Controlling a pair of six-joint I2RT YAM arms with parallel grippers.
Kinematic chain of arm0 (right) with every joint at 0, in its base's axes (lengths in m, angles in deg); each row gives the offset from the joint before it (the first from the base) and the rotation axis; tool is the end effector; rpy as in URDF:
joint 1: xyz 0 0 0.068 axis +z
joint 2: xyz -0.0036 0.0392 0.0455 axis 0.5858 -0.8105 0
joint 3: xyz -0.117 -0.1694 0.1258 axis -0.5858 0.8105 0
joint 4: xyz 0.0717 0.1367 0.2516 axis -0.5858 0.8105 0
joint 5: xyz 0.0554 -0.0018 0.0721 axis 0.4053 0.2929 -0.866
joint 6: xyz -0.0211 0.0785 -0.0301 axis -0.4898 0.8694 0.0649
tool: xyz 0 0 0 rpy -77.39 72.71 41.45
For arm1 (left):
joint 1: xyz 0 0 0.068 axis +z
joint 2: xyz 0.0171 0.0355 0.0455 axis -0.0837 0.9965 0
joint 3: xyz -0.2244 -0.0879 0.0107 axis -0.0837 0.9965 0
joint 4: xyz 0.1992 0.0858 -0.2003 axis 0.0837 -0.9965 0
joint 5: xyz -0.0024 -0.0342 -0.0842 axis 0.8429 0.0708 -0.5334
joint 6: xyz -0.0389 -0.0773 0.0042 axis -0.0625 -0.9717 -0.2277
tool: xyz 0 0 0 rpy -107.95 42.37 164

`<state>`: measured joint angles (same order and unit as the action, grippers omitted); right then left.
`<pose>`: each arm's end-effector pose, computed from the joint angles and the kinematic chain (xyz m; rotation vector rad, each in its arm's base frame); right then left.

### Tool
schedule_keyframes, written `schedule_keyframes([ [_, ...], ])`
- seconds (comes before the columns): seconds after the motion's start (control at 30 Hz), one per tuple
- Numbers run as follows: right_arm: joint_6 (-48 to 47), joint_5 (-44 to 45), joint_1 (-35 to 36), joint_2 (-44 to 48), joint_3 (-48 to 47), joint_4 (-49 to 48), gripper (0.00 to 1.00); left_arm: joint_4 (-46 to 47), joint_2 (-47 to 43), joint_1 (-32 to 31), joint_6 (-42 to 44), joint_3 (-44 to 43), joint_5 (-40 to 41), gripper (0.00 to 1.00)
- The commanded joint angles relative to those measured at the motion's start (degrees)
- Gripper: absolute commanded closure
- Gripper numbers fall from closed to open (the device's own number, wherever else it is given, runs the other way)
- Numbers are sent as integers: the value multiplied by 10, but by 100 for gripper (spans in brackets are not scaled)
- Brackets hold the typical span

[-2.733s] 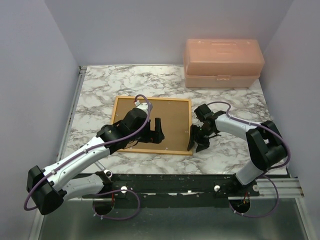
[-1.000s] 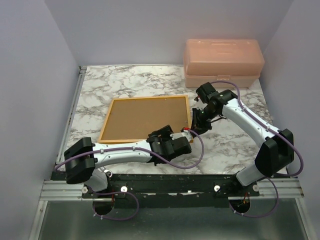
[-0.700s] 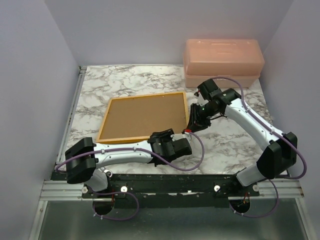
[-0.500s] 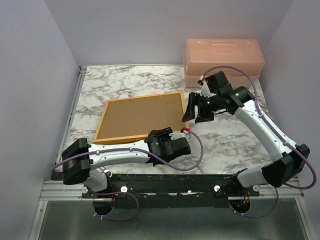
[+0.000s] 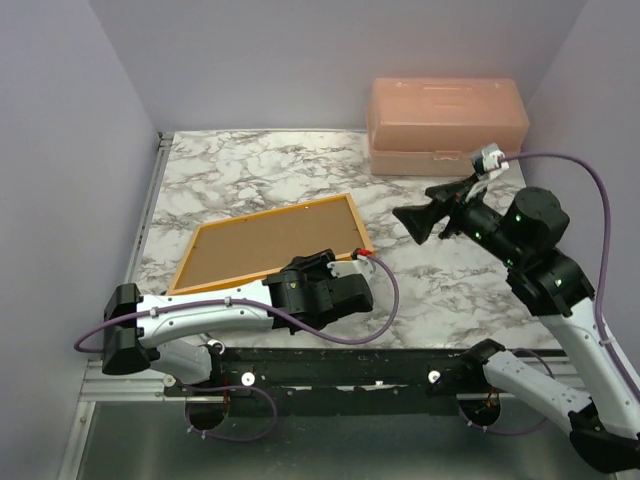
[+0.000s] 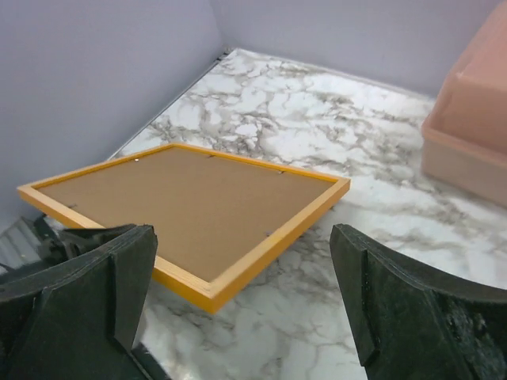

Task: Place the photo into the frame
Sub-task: Turn over the photo frame at the center of the board.

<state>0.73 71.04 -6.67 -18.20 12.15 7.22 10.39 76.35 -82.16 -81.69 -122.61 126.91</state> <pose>0.2276 0.1446 0.4213 -0.3893 1.7104 0.7225 0.1278 -0.2918 0.2407 1.1095 1.9027 0.5044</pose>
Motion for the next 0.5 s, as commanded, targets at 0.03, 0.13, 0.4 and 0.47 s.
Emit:
schedule_keyframes([
  [0.03,-213,-95,2,87,132,-165,0,-18,-50,-11,-60,-39,13,86],
  [0.13,-291,-125,2,131,178,-175,0,-23,-67,-12,-63,-44,1,86],
  [0.4,-454,-358,2,133,230,-177,0,-34,-93,-25,-65,-53,-30,86],
  [0.47,-480,-424,2,101,223,-171,0,-36,-96,-28,-65,-57,-34,86],
])
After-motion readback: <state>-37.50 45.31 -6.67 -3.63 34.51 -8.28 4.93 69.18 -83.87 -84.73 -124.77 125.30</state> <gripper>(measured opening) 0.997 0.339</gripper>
